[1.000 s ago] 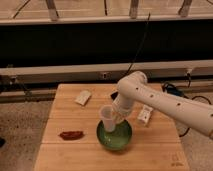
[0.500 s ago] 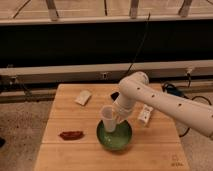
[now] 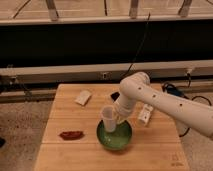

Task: Place the ceramic cup in the ceramic bowl

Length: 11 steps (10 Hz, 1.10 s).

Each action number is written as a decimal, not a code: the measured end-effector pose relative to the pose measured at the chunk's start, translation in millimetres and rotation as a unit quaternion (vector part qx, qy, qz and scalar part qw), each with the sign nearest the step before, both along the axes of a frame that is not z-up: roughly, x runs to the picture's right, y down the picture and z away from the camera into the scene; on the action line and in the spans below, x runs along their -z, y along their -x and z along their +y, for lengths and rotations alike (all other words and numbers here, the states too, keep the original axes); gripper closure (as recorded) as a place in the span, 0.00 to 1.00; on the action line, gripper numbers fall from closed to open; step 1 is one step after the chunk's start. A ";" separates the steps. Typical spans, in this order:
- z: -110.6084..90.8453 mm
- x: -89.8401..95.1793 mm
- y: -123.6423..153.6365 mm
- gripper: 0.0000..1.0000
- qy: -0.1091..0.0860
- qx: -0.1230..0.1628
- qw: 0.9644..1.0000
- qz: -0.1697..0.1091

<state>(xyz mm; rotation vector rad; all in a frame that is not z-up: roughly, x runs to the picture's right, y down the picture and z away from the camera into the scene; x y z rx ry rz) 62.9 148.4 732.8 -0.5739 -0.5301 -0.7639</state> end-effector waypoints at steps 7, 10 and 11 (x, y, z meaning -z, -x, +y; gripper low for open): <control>1.1 -1.2 -3.0 0.70 0.005 -0.009 1.000 -0.001; 1.6 -1.7 -3.9 0.64 0.006 -0.012 1.000 -0.002; 1.8 -1.7 -4.1 0.64 0.007 -0.013 1.000 -0.002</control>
